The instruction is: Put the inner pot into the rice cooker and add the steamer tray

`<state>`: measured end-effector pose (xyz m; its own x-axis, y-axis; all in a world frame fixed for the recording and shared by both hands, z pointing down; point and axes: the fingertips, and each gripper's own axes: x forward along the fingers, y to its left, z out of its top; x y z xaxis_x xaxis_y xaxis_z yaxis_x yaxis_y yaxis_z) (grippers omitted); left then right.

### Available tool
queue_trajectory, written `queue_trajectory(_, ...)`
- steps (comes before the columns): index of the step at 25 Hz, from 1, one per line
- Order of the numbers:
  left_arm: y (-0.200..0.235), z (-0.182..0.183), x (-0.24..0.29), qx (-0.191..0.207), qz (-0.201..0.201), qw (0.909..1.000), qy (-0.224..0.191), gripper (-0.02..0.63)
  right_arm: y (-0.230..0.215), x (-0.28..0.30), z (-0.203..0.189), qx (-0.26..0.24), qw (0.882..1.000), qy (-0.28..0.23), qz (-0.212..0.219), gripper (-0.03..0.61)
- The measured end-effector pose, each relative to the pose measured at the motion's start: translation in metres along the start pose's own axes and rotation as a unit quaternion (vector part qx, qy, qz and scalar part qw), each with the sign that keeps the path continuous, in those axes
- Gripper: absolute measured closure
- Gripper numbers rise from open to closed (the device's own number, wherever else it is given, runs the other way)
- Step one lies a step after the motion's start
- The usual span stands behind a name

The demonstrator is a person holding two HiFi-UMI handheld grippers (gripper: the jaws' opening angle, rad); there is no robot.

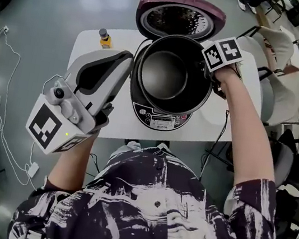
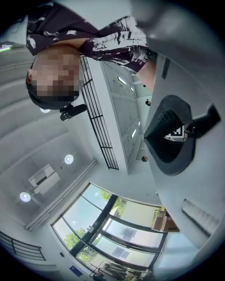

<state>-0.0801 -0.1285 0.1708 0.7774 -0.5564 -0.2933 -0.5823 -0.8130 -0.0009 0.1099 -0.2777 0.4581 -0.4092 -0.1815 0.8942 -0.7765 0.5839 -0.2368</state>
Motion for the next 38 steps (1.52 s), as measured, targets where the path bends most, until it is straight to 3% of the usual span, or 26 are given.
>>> queue_trajectory(9,0.006,-0.015,-0.009,-0.004,0.026,0.9995,0.018,0.609,-0.022,0.034,-0.019,0.033,0.999,0.023,-0.005,0.572)
queue_trajectory(17,0.014,-0.02,-0.024,-0.004,0.05,0.9985,0.021,0.609,-0.027,0.058,-0.023,0.021,0.998,0.051,-0.033,0.573)
queue_trajectory(28,0.023,-0.023,-0.036,-0.013,0.058,0.998,0.023,0.609,-0.034,0.073,-0.024,-0.014,0.992,0.075,-0.105,0.573)
queue_trajectory(38,0.032,-0.028,-0.035,-0.017,0.052,0.9982,0.022,0.609,-0.036,0.079,-0.023,-0.029,0.99,0.092,-0.106,0.571)
